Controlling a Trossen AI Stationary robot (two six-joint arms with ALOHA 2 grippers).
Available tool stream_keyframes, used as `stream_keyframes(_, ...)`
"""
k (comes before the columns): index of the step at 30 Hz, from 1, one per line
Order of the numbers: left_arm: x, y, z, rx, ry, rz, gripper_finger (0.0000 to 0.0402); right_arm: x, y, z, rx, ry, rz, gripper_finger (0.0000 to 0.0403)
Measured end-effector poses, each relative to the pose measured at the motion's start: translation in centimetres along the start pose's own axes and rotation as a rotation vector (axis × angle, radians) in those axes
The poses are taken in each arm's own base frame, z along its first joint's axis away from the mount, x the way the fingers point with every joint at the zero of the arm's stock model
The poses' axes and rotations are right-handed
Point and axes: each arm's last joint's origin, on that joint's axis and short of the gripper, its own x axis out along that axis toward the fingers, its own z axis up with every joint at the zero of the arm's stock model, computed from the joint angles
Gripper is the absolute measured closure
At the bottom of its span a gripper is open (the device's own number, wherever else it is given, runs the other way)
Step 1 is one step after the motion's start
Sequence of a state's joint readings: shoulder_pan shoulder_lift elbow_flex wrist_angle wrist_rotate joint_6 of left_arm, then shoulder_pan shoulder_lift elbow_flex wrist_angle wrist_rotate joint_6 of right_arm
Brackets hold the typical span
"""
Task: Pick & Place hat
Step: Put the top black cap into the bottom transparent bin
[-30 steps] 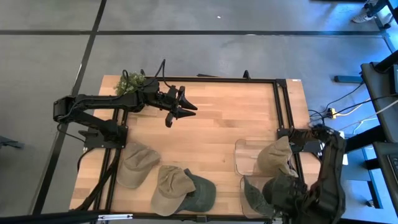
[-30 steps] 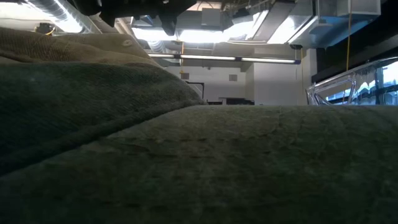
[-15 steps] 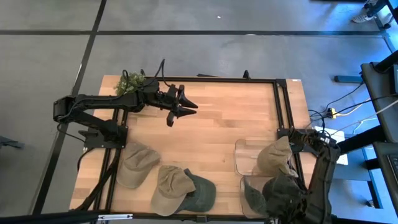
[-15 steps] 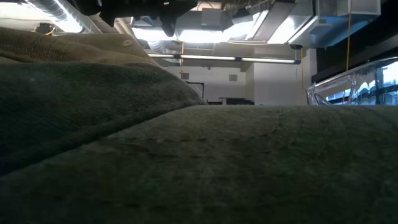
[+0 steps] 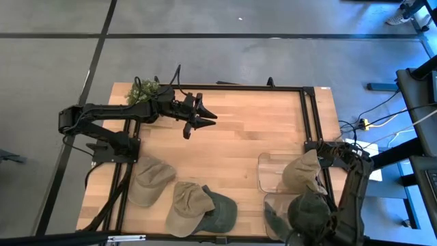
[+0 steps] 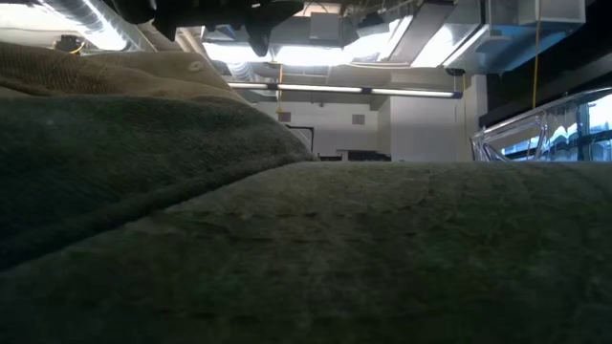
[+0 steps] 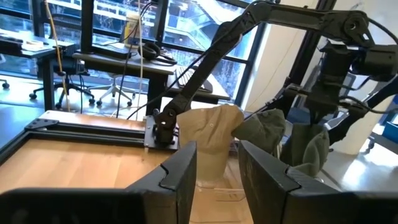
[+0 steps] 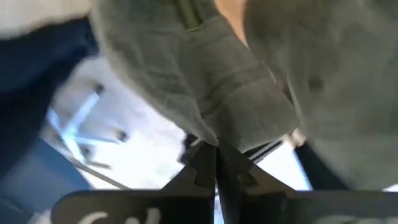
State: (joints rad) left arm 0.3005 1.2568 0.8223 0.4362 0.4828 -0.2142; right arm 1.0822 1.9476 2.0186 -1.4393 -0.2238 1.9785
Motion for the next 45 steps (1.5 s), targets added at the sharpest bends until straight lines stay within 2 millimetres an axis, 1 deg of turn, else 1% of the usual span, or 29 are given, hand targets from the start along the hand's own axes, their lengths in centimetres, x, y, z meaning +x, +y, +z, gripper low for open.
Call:
stream_keyframes(2, 0.0, 0.0, 0.0, 0.000, 0.000, 0.000, 0.0286, 0.0, -0.1, -0.2, 0.145, 0.015, -0.005, 0.0399)
stream_keyframes(4, 0.0, 0.0, 0.0, 0.000, 0.000, 0.000, 0.0287, 0.1, 0.0, -0.7, 0.218, 0.026, 0.011, 0.0400)
stream_keyframes(6, 0.0, 0.0, 0.0, 0.000, 0.000, 0.000, 0.0288, 0.2, 0.1, -1.1, 0.225, 0.034, 0.040, 0.0399)
stream_keyframes(9, 0.0, 0.0, 0.0, 0.000, 0.000, -0.001, 0.0286, 0.2, 0.0, -1.1, 0.222, 0.022, 0.040, 0.0388)
stream_keyframes(12, 0.0, 0.0, 0.0, 0.000, 0.000, -0.001, 0.0286, 0.2, -0.2, -0.9, 0.154, 0.001, 0.017, 0.0369)
stream_keyframes(16, 0.0, 0.0, 0.0, 0.000, 0.001, -0.006, 0.0289, 0.2, -0.6, -0.5, 0.157, -0.025, -0.036, 0.0331)
stream_keyframes(20, 0.0, 0.0, 0.0, 0.000, 0.002, -0.008, 0.0289, -0.3, -1.3, 0.3, 0.212, -0.058, -0.107, 0.0271)
stream_keyframes(21, 0.0, 0.0, 0.0, 0.000, 0.002, -0.008, 0.0288, -0.4, -1.3, 0.5, 0.218, -0.058, -0.107, 0.0256)
stream_keyframes(23, 0.0, 0.0, 0.0, 0.000, 0.002, -0.008, 0.0286, -0.7, -1.3, 0.7, 0.173, -0.082, -0.084, 0.0230)
stream_keyframes(26, 0.0, 0.0, 0.0, 0.000, 0.002, -0.008, 0.0286, -1.3, -1.3, 1.2, 0.174, -0.102, -0.058, 0.0206)
stream_keyframes(29, 0.0, 0.0, 0.0, -0.001, 0.004, -0.008, 0.0288, -1.8, -1.3, 1.6, 0.194, -0.034, -0.076, 0.0193)
stream_keyframes(31, 0.0, 0.0, -0.1, -0.006, 0.012, -0.006, 0.0287, -2.0, -1.4, 1.7, 0.265, 0.027, -0.100, 0.0190)
stream_keyframes(34, 0.0, 0.0, -0.2, -0.009, 0.019, -0.004, 0.0286, -2.2, -1.5, 1.6, 0.354, 0.031, -0.101, 0.0189)
stream_keyframes(37, 0.0, 0.0, -0.2, 0.004, 0.020, -0.004, 0.0287, -2.2, -1.4, 1.8, 0.363, 0.031, -0.100, 0.0188)
stream_keyframes(39, 0.0, 0.0, -0.2, 0.007, 0.021, -0.004, 0.0289, -2.2, -1.3, 2.0, 0.355, -0.030, -0.064, 0.0188)
stream_keyframes(41, 0.0, 0.0, -0.2, 0.008, 0.020, -0.004, 0.0289, -2.2, -1.2, 2.3, 0.309, -0.147, 0.000, 0.0188)
stream_keyframes(43, 0.0, 0.0, -0.2, 0.007, 0.021, -0.004, 0.0289, -2.5, -1.0, 2.9, 0.247, -0.270, 0.061, 0.0188)
stream_keyframes(45, 0.0, 0.0, -0.2, 0.008, 0.021, -0.004, 0.0288, -2.9, -0.7, 3.7, 0.146, -0.400, 0.114, 0.0188)
